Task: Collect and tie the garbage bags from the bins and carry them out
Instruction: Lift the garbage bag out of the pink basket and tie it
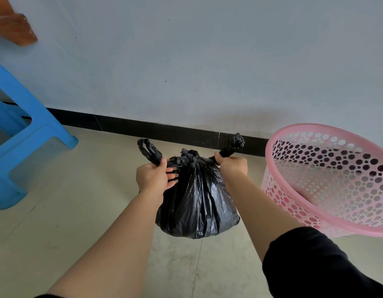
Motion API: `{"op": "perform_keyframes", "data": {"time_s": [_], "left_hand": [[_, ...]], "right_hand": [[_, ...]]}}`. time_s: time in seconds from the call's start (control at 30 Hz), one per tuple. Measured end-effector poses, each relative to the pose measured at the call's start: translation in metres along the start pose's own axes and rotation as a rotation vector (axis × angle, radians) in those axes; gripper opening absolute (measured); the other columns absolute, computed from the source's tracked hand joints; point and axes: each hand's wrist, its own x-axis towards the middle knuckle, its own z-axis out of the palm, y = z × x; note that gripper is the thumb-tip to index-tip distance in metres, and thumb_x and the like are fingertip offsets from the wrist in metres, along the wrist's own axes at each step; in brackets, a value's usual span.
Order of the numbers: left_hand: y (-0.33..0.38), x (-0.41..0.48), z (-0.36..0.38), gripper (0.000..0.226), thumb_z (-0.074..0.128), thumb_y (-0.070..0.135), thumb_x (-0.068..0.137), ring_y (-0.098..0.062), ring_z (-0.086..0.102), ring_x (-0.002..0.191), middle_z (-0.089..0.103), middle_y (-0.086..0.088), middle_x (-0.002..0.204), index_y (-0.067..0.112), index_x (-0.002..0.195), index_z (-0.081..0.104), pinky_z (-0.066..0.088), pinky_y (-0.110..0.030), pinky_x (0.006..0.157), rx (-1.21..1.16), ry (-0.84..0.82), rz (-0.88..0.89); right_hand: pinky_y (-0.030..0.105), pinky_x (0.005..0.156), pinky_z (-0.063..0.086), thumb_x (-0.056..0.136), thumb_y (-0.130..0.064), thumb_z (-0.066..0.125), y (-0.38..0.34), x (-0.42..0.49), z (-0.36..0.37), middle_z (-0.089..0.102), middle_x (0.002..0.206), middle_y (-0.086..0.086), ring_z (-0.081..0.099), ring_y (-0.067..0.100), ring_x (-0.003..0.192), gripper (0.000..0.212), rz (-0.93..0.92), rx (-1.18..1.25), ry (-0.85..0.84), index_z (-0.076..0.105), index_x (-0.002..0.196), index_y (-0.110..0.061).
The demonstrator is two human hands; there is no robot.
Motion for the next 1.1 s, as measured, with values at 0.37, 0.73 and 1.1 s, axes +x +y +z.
{"op": "perform_keyframes", "data": {"time_s": [0.37, 0.73, 1.1], "left_hand": [[-0.005, 0.002, -0.012, 0.026, 0.051, 0.020, 0.099, -0.019, 0.061, 0.060, 0.065, -0.016, 0.090, -0.004, 0.093, 0.061, 0.047, -0.018, 0.034, 0.098, 0.059, -0.085], [-0.011, 0.013, -0.025, 0.048, 0.046, 0.034, 0.100, -0.026, 0.069, 0.070, 0.071, -0.013, 0.085, -0.009, 0.087, 0.063, 0.048, -0.020, 0.036, 0.327, 0.016, -0.137], [0.010, 0.004, -0.019, 0.046, 0.043, 0.039, 0.100, -0.015, 0.064, 0.075, 0.067, -0.006, 0.078, 0.006, 0.074, 0.062, 0.054, -0.022, 0.067, 0.450, -0.232, 0.207]], "right_hand": [[0.029, 0.056, 0.044, 0.087, -0.033, 0.069, 0.020, 0.016, -0.018, 0.063, 0.071, 0.004, 0.054, 0.016, 0.059, 0.028, 0.058, -0.077, 0.080, 0.060, 0.077, -0.009], [0.036, 0.062, 0.060, 0.091, -0.020, 0.065, 0.030, 0.018, -0.024, 0.069, 0.069, 0.012, 0.070, 0.024, 0.061, 0.022, 0.067, -0.033, 0.115, 0.062, 0.080, -0.002], [0.036, 0.067, 0.057, 0.095, -0.026, 0.059, 0.027, 0.013, -0.025, 0.072, 0.081, 0.020, 0.066, 0.026, 0.063, 0.029, -0.173, -0.196, 0.094, 0.069, 0.087, 0.000]]}}
